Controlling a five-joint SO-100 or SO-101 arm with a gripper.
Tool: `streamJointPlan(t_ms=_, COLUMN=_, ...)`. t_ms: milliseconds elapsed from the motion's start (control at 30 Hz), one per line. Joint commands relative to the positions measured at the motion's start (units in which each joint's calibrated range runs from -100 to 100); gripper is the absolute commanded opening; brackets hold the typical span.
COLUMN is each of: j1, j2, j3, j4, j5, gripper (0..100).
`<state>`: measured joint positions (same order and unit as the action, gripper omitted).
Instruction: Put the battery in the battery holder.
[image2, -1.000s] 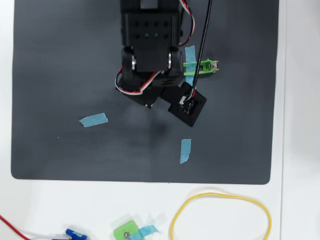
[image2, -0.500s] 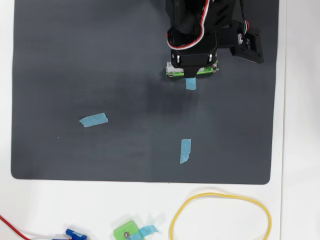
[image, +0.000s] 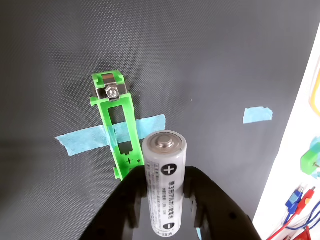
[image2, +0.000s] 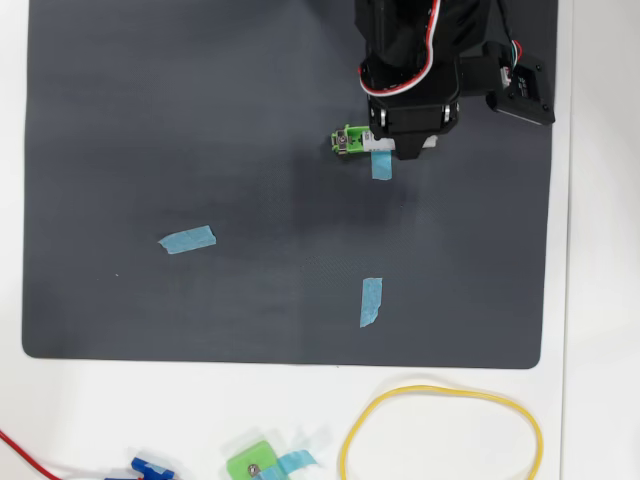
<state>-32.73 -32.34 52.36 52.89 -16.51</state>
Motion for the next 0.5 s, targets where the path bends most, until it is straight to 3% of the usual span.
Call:
streamJointPlan(t_ms=0, j1=-0.53, j2=-0.11, j3=-0.11, j4=-0.79, j5=-0.45, gripper=0)
streamJointPlan(t_ms=467, j1=-3.23, j2=9.1, j3=-1.08, j4=-1.57, j5=-0.39, gripper=0)
